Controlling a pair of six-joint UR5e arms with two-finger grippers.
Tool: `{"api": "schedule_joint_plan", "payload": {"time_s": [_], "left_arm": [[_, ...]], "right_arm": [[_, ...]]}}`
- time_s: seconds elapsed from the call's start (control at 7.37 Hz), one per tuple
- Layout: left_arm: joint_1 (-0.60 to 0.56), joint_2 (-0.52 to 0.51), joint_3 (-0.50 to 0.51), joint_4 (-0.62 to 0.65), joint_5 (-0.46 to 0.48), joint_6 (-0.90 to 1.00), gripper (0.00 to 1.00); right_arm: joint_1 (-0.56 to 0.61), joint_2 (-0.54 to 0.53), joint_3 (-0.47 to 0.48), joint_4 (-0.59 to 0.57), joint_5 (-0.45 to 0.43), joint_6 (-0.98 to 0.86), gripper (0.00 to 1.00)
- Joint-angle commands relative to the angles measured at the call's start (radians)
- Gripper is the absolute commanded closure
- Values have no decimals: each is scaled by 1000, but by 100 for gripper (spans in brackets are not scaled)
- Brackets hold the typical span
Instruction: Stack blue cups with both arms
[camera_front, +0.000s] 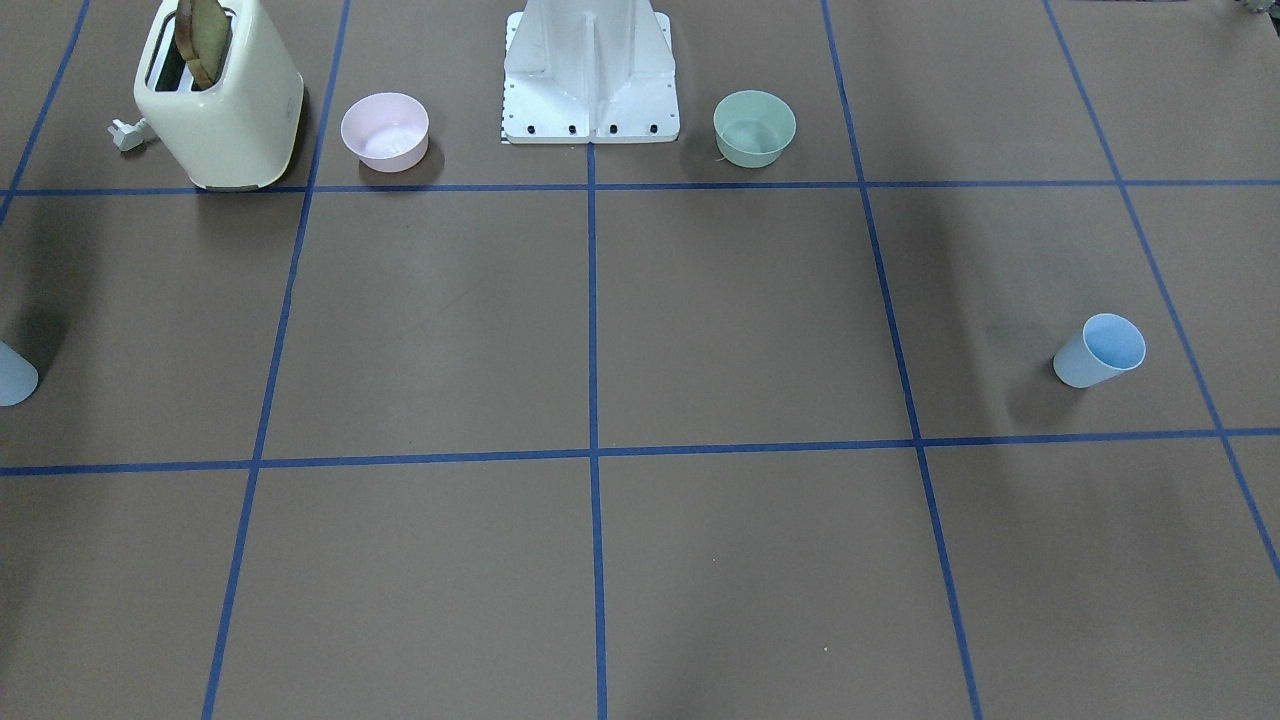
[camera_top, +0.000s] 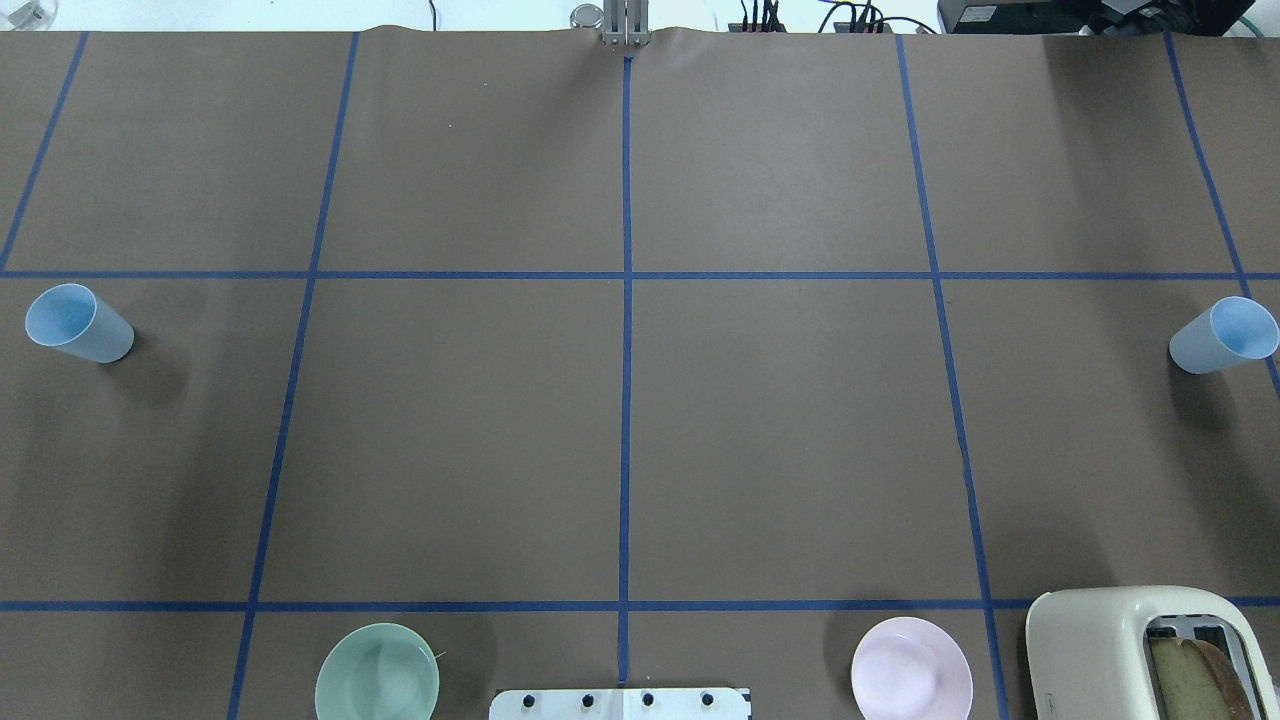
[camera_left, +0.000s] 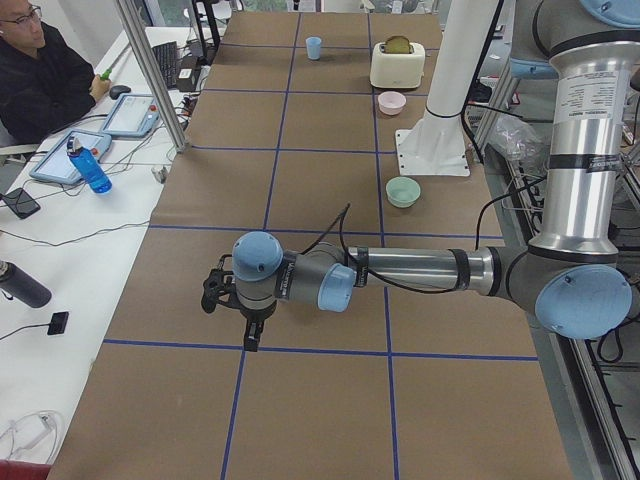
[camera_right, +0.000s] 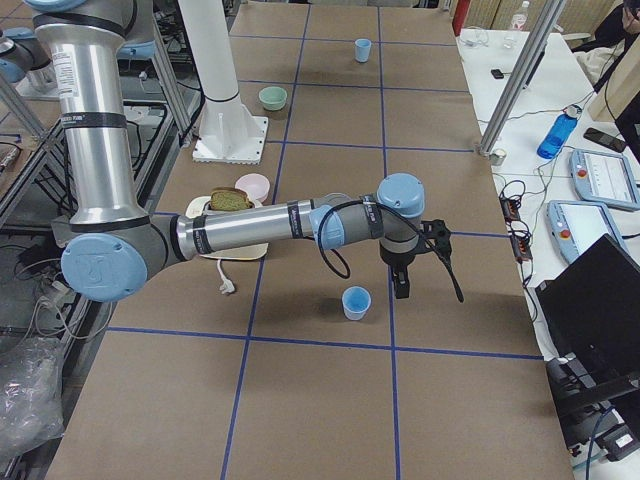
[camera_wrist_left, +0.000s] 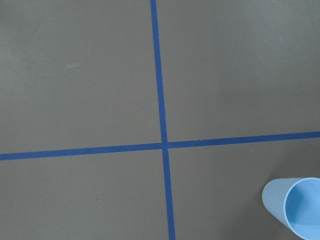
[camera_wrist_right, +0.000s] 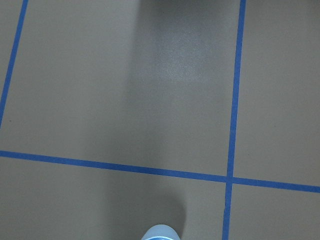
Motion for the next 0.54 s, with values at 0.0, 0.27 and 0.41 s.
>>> {"api": "schedule_joint_plan", "payload": {"time_s": [0.0, 0.27, 0.41], "left_arm": [[1, 0, -2, -1, 3, 1, 2], [-2, 0, -14, -8, 0, -2, 2], [-2, 2, -21, -8, -2, -2, 2]], "right_arm": [[-2, 0, 0, 0, 2, 22, 0], [-14, 15, 3, 2, 1, 31, 0], [-21, 12, 0, 2, -4, 30, 0]]}}
